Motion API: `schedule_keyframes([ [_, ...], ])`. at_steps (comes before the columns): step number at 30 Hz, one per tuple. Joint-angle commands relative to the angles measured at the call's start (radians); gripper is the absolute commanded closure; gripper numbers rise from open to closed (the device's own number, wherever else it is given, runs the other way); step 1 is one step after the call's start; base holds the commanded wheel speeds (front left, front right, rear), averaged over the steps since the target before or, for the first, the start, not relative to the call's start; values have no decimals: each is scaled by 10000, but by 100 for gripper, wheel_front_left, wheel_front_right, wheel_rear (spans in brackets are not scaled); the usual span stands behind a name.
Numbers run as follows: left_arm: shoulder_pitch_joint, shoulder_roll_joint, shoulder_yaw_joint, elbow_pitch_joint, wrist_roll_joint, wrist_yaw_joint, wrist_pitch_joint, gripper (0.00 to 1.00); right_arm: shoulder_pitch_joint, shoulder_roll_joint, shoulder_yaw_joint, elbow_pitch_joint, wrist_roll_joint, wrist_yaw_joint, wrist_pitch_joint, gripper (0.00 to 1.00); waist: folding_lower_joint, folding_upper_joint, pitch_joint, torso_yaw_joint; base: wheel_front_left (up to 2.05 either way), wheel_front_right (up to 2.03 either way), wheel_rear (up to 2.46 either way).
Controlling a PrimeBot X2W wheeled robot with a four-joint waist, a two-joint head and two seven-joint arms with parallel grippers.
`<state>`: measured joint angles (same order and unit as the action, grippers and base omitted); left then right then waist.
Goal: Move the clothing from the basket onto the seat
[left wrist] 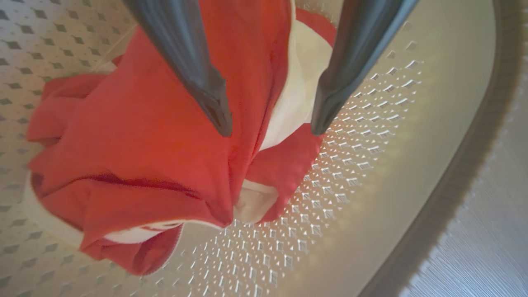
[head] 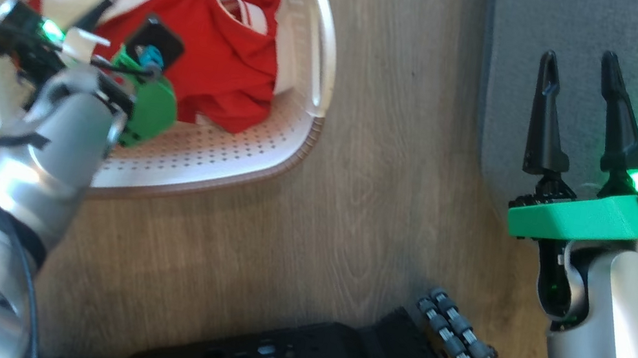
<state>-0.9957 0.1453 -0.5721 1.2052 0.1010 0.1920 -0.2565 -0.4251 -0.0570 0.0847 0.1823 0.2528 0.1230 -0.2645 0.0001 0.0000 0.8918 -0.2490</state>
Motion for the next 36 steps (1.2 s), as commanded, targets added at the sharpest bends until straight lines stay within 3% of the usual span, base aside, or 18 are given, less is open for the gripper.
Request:
schedule_keyframes([
  [1,-181,434,3,166,233,309,-41,0,209,65,413,25,296,77,27,0,-1,0,537,-500,0,0,0],
  [3,-471,520,-63,444,278,263,284,0,146,66,574,-81,343,77,27,0,-1,0,696,-612,0,0,0],
  [9,-803,617,-334,757,306,-545,1344,0,202,67,695,-169,314,77,27,0,-1,0,766,-735,0,0,0],
  [15,-835,631,-524,816,330,-750,1904,0,186,67,732,-143,282,77,27,0,-1,0,751,-780,0,0,0],
  [23,-970,591,-729,846,331,-670,2892,0,205,67,870,-253,304,77,27,0,-1,0,851,-762,0,0,0],
  [30,-1088,542,-868,852,212,-1153,3890,0,275,68,926,-266,294,77,27,0,-1,0,900,-767,0,0,0],
  [36,-1176,455,-861,854,8,-1285,4262,0,433,68,834,-352,117,77,27,0,-1,0,910,-698,0,0,0],
])
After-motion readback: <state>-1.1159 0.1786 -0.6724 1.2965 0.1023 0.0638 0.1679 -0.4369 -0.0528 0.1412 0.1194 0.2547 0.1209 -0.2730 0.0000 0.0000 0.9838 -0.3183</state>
